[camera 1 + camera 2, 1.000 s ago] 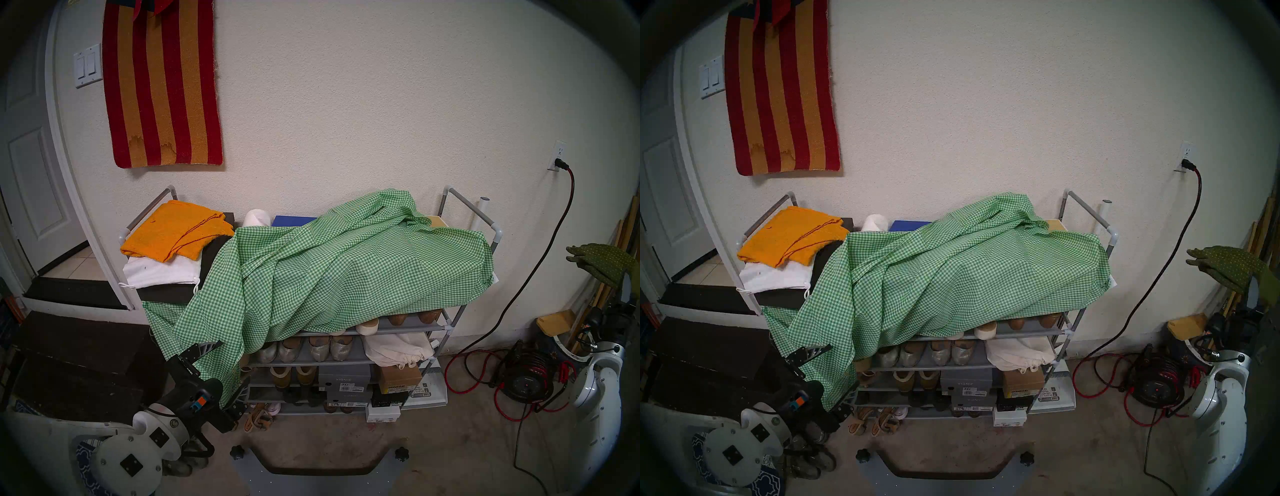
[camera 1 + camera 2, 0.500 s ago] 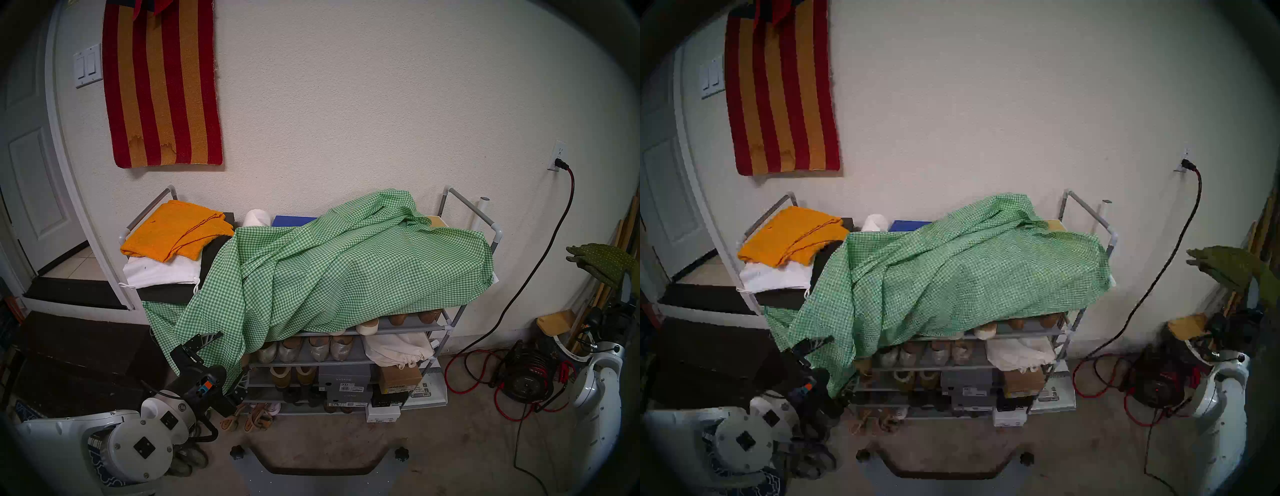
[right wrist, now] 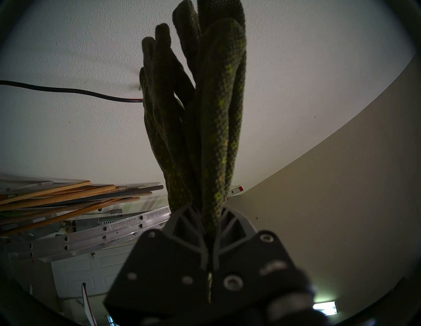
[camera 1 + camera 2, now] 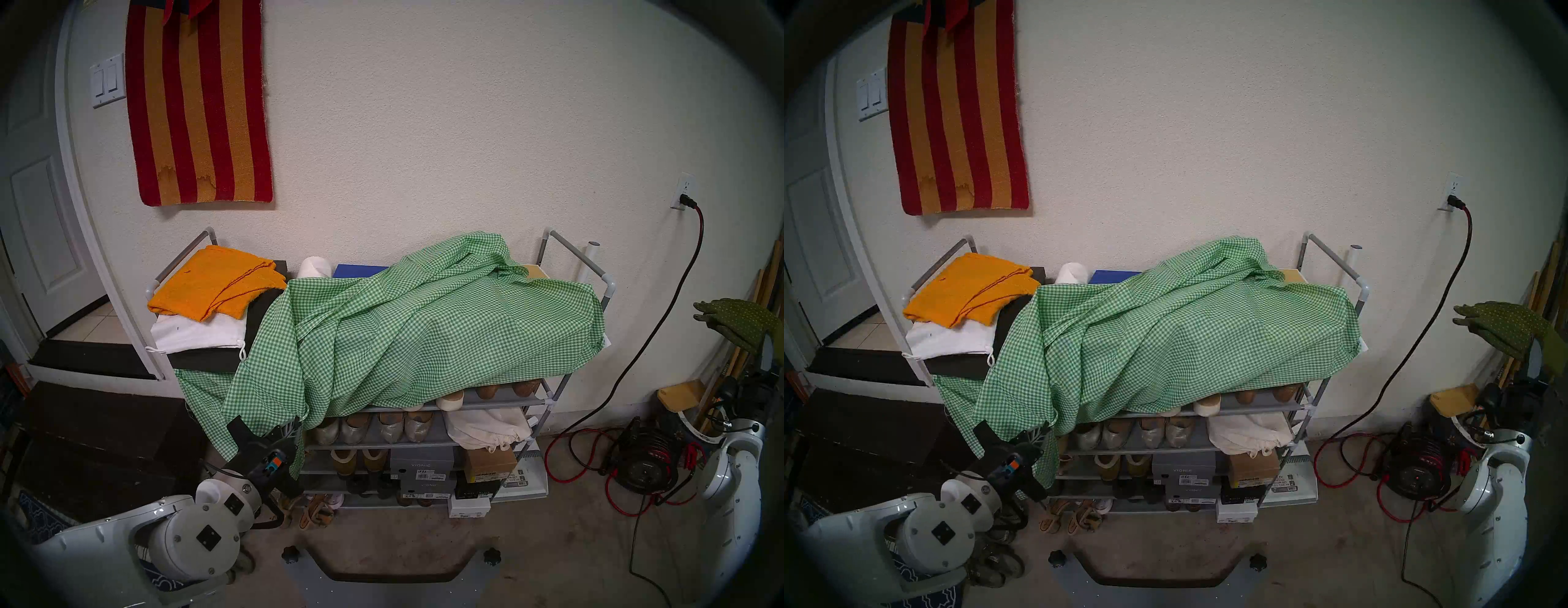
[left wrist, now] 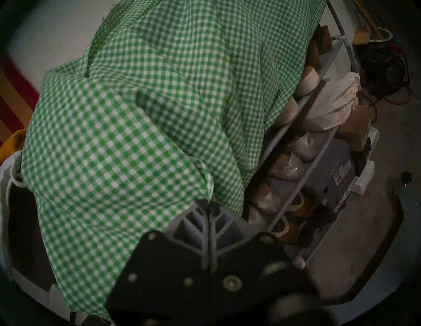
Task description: Lift the object off the cloth, cover the shoe rack with the cloth, put the object back
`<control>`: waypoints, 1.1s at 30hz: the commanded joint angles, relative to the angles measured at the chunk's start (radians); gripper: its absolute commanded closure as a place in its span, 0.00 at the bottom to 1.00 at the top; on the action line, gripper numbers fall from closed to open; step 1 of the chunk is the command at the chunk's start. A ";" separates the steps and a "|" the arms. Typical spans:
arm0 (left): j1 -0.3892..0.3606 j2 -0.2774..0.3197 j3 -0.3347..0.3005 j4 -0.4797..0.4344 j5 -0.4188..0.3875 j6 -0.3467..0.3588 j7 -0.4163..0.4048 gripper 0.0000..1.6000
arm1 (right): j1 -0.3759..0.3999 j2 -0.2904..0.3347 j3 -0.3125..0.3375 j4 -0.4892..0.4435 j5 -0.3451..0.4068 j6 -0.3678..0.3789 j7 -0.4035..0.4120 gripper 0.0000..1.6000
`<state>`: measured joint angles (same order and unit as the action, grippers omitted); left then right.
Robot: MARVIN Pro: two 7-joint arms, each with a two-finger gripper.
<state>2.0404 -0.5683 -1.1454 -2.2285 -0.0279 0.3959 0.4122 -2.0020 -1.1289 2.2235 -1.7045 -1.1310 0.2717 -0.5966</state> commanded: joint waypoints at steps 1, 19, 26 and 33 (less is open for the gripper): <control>-0.065 -0.062 0.053 -0.034 0.068 0.042 0.009 1.00 | -0.002 0.001 -0.002 -0.001 -0.002 -0.002 0.001 1.00; 0.134 0.119 0.295 -0.002 0.333 0.198 -0.021 1.00 | -0.002 0.001 -0.002 -0.001 -0.001 -0.002 0.001 1.00; 0.170 0.143 0.348 0.085 0.413 0.225 0.037 1.00 | -0.002 0.001 -0.002 -0.001 -0.002 -0.002 0.001 1.00; 0.141 0.125 0.395 0.218 0.441 0.209 -0.006 1.00 | -0.002 0.001 -0.002 -0.001 -0.002 -0.002 0.001 1.00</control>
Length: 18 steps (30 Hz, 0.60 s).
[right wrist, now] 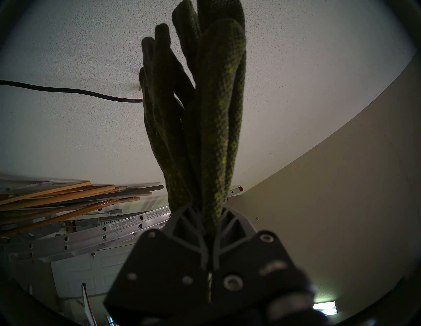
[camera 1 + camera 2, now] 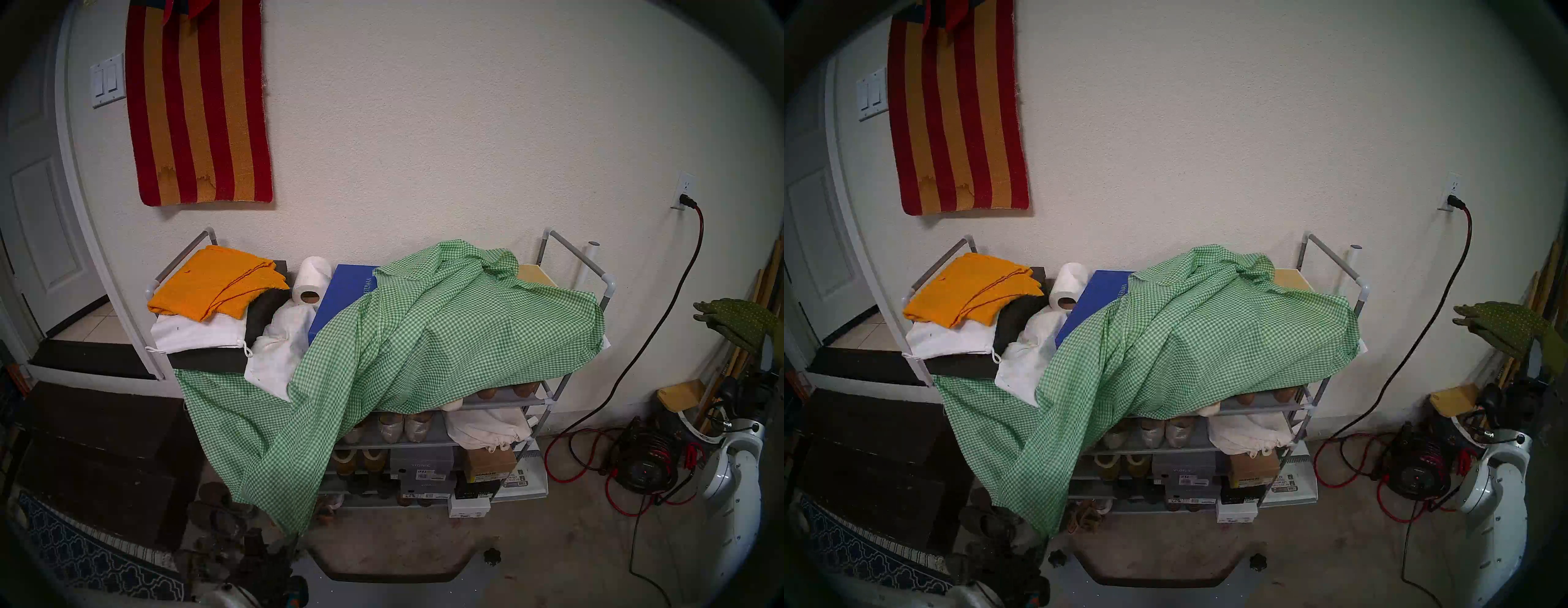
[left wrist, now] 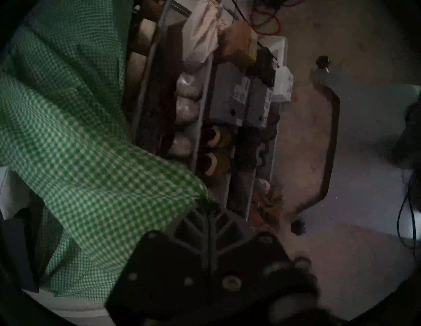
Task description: Lift the object off the cloth, cover the shoe rack with the cloth, put the object back
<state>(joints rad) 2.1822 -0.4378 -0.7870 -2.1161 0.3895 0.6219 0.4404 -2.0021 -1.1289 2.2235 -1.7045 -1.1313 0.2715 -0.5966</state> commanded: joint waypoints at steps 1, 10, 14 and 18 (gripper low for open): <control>-0.009 -0.016 0.044 0.130 0.022 -0.021 -0.048 1.00 | -0.002 0.001 -0.002 -0.001 -0.001 -0.002 0.001 1.00; -0.069 -0.077 0.081 0.291 0.037 0.030 -0.173 1.00 | -0.001 0.001 -0.002 -0.001 -0.001 -0.001 0.001 1.00; -0.104 -0.107 0.084 0.368 0.042 0.032 -0.213 1.00 | -0.001 0.001 -0.002 -0.001 -0.001 -0.001 0.001 1.00; -0.136 -0.133 0.091 0.441 0.051 0.024 -0.243 1.00 | -0.001 0.001 -0.002 -0.001 -0.001 -0.001 0.001 1.00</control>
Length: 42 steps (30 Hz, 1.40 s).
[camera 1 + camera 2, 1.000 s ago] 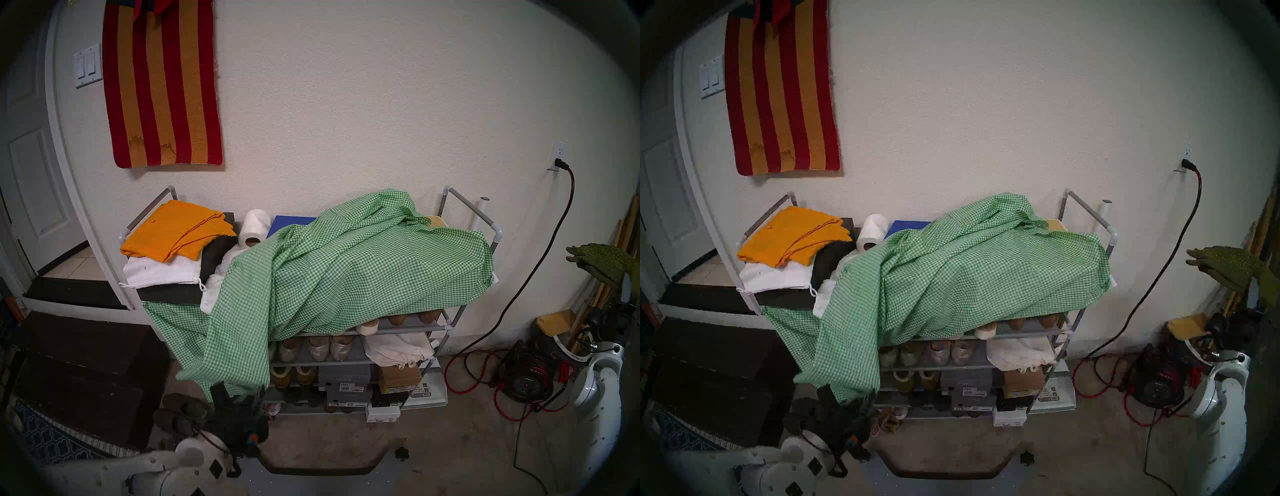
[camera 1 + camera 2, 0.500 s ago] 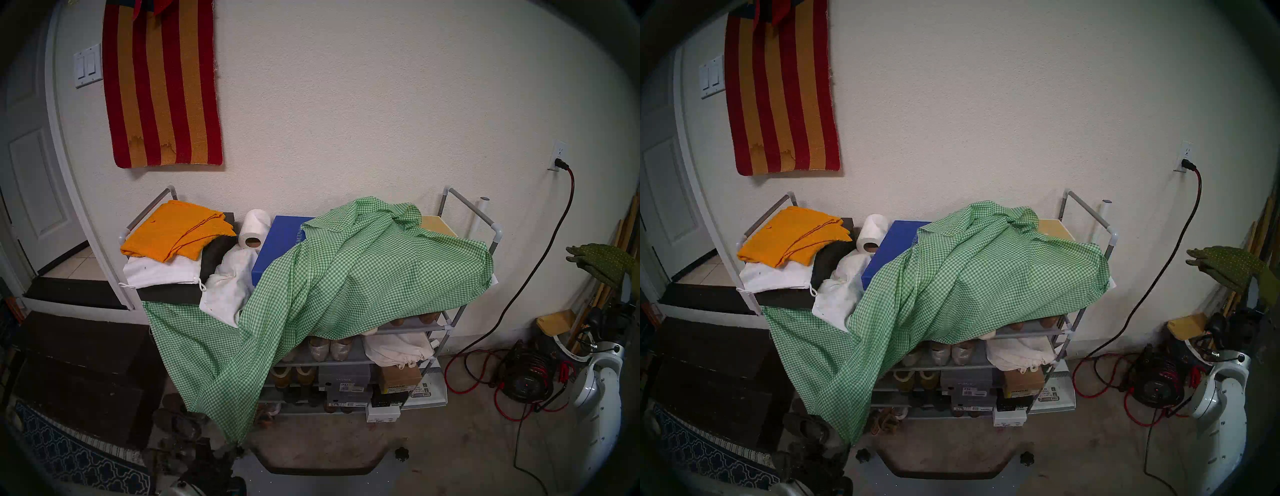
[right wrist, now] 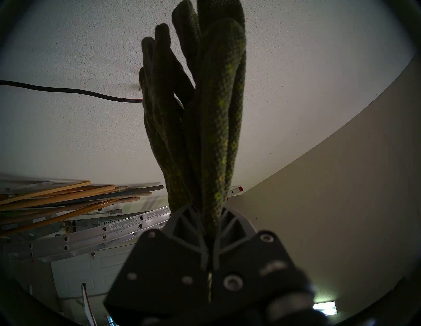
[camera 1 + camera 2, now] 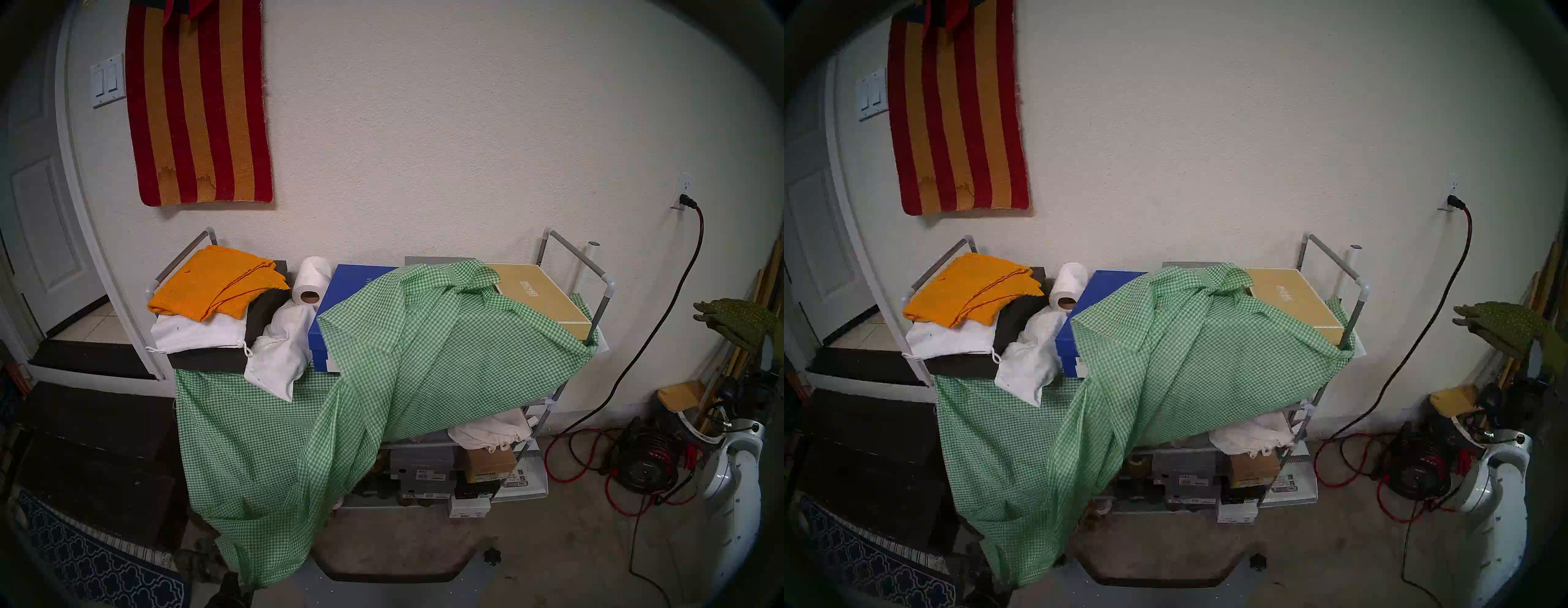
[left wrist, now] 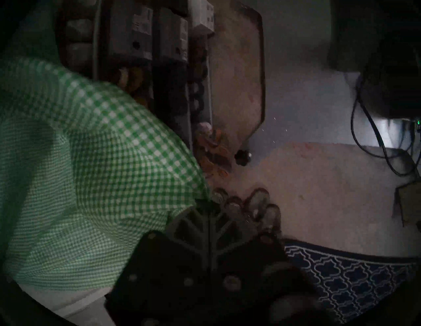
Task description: Lift the object off the cloth, cover the shoe rack with the cloth, put the object back
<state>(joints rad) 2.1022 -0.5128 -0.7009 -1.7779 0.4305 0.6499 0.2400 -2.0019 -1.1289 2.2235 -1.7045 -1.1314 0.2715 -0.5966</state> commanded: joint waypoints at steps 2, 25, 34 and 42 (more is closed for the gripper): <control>-0.073 -0.075 0.008 0.142 0.014 -0.007 -0.056 1.00 | -0.002 0.001 -0.002 -0.001 -0.001 -0.001 0.001 1.00; -0.055 -0.037 -0.077 0.164 0.009 -0.104 0.127 0.00 | -0.002 0.001 -0.002 -0.001 -0.001 -0.002 0.001 1.00; -0.008 0.049 -0.219 0.001 -0.078 -0.110 0.299 0.00 | -0.001 0.000 -0.002 0.000 -0.001 -0.001 0.000 1.00; 0.089 0.042 -0.323 -0.126 -0.232 -0.088 0.440 0.00 | -0.001 0.001 -0.002 -0.001 -0.001 -0.002 0.001 1.00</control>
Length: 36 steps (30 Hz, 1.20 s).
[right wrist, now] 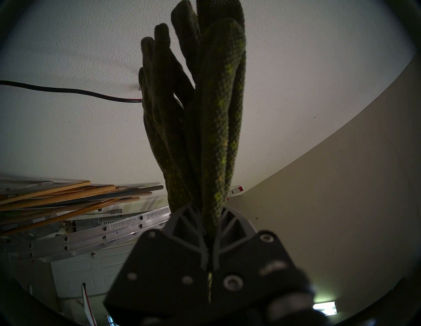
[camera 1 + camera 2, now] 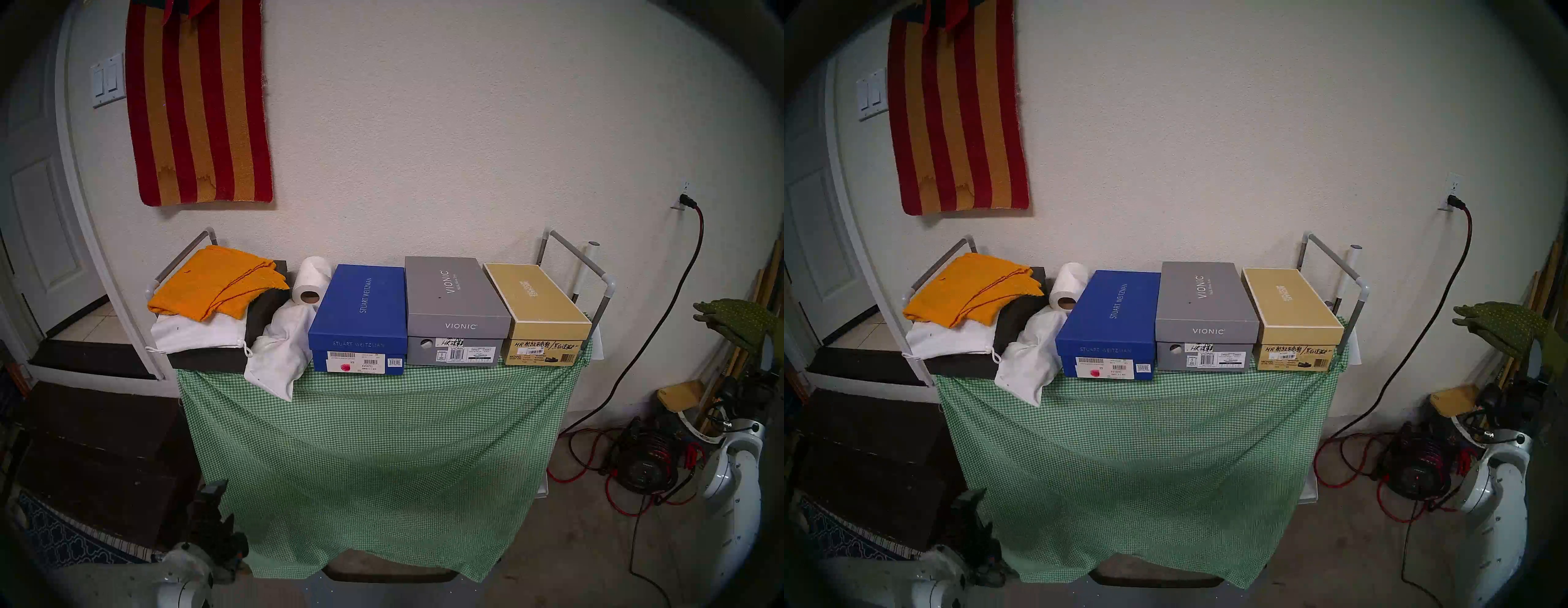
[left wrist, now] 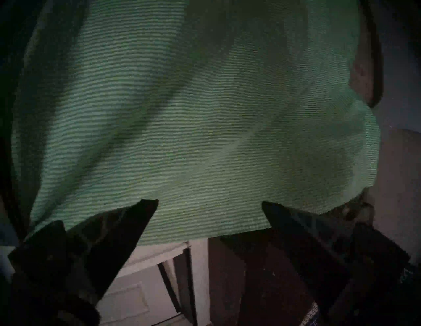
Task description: Lift the object off the cloth, cover the shoe rack with the cloth, put the object back
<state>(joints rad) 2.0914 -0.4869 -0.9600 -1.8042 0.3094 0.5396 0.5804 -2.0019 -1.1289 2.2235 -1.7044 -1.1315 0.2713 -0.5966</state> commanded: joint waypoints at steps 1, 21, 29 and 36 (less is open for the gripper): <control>0.120 0.028 -0.070 -0.129 -0.148 0.033 0.131 0.00 | -0.002 0.001 -0.002 -0.001 -0.001 -0.001 0.001 1.00; 0.334 0.072 -0.250 -0.256 -0.382 0.078 0.492 0.00 | -0.002 0.001 -0.002 -0.001 -0.001 -0.002 0.001 1.00; 0.240 0.001 -0.164 -0.256 -0.273 0.184 0.592 0.00 | -0.002 0.001 -0.002 -0.001 -0.001 -0.002 0.001 1.00; 0.193 -0.047 -0.118 -0.207 -0.137 0.307 0.614 0.00 | -0.002 0.001 -0.002 -0.001 -0.001 -0.002 0.001 1.00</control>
<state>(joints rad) 2.3225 -0.4774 -1.0991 -2.0490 0.0718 0.7566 1.0839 -2.0021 -1.1289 2.2235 -1.7044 -1.1316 0.2712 -0.5966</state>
